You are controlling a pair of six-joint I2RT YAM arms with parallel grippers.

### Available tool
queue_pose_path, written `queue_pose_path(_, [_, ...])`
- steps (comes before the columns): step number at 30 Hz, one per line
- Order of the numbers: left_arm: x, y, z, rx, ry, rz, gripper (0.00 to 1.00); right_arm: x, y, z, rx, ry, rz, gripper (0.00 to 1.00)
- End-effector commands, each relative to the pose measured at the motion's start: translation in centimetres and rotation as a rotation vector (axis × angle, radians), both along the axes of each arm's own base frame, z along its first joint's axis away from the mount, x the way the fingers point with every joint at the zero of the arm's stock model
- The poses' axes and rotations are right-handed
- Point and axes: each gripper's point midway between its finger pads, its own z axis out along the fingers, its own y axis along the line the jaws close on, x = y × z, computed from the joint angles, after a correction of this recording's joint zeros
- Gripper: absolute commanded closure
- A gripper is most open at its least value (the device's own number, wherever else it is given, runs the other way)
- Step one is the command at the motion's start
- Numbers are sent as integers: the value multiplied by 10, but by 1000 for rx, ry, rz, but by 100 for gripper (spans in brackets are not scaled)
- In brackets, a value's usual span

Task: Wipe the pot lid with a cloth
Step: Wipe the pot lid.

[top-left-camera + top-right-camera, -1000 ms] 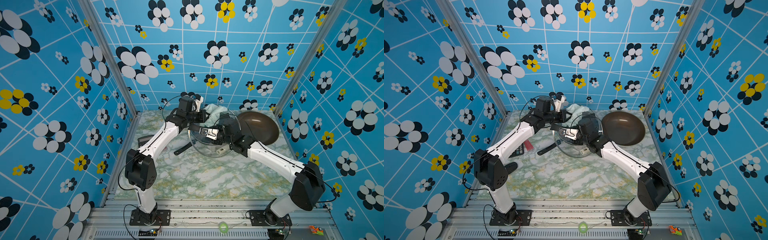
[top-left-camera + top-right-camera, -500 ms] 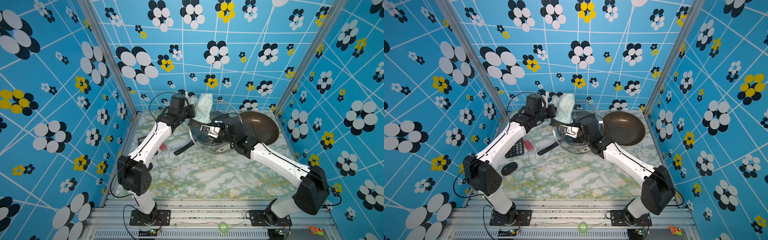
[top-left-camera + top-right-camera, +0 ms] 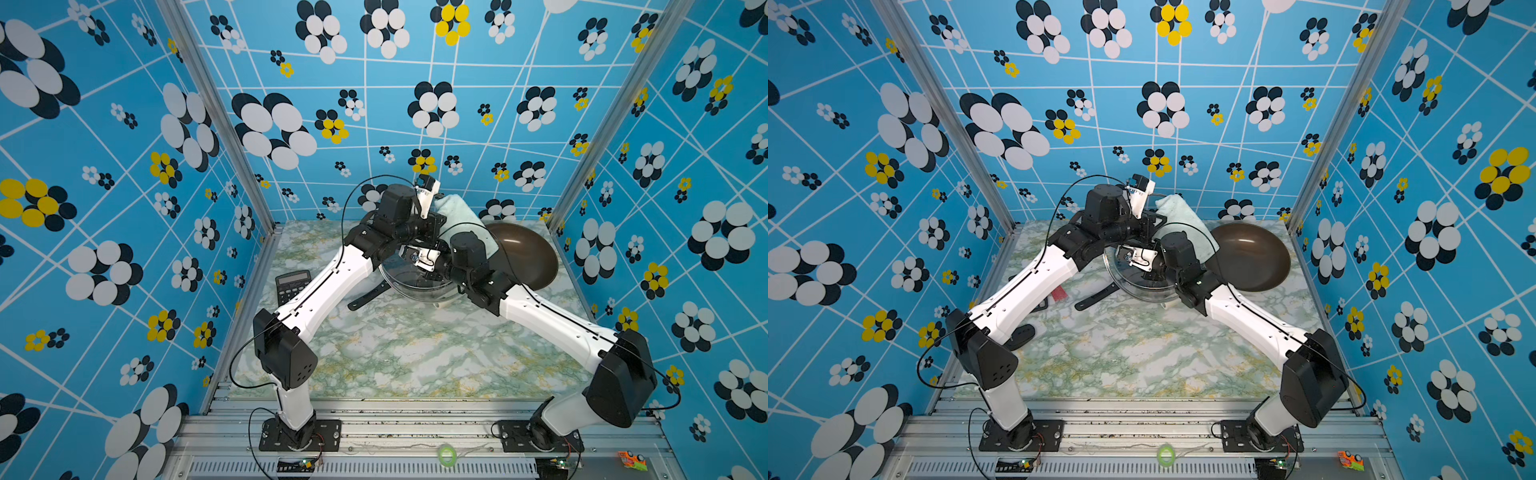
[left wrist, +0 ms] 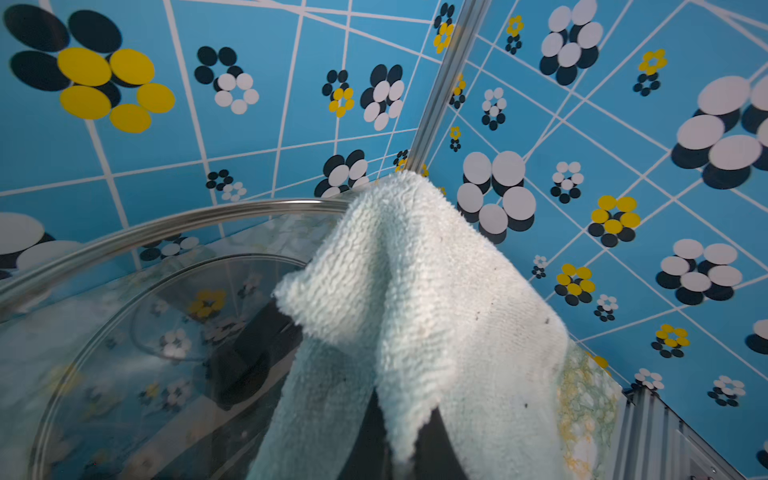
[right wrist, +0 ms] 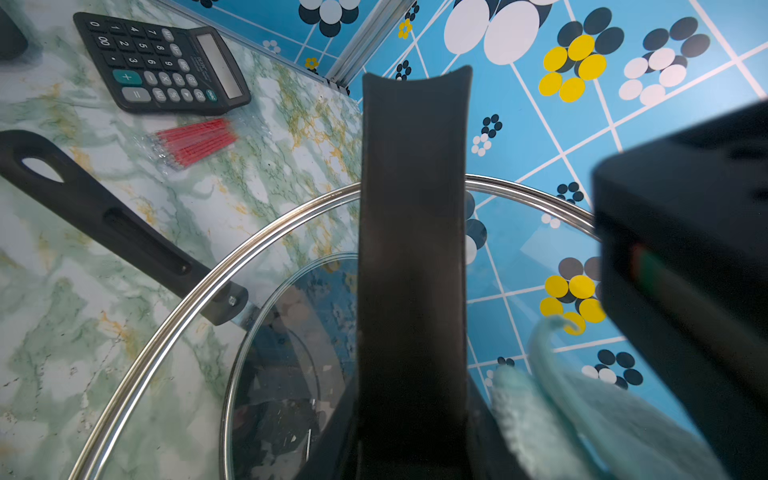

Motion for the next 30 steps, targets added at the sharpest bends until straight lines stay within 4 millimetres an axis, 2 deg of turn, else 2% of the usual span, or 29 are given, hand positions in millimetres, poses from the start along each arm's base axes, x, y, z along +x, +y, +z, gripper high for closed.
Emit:
queue_pose_path(1, [37,53,-32,92,66,218,100,3,-7,106,216,-251,-46,100])
queue_pose_path(5, [64,128,-37,125,106,463,100,1,-14,110,240,-254,-74,100])
queue_pose_path(7, [71,167,-29,118,100,572,100,2,-18,112,254,-256,-95,100])
queue_pose_path(9, [73,196,-26,117,103,657,100,6,-24,116,287,-248,-127,100])
queue_pose_path(11, [71,216,-25,108,120,706,100,12,-34,124,342,-237,-172,100])
queue_pose_path(15, [57,224,-15,69,78,712,100,30,-60,147,526,-217,-314,100])
queue_pose_path(17, [48,220,-6,32,54,680,100,44,-79,155,669,-189,-423,100])
queue_pose_path(20, [30,197,20,-31,-31,555,100,63,-114,167,961,-170,-599,100])
queue_pose_path(21, [22,185,29,-47,-63,505,100,67,-126,173,1084,-170,-657,100])
queue_pose_path(24, [-3,141,46,-81,-123,347,100,80,-157,171,1440,-145,-807,100])
queue_pose_path(26, [-18,109,50,-75,-150,251,100,88,-162,163,1617,-117,-842,100])
queue_pose_path(27, [-27,90,52,-73,-162,198,100,91,-162,169,1713,-109,-833,100])
queue_pose_path(28, [-34,75,52,-66,-169,155,100,96,-162,166,1777,-94,-838,100])
queue_pose_path(30, [-42,51,49,-59,-164,96,100,102,-164,163,1885,-80,-848,100])
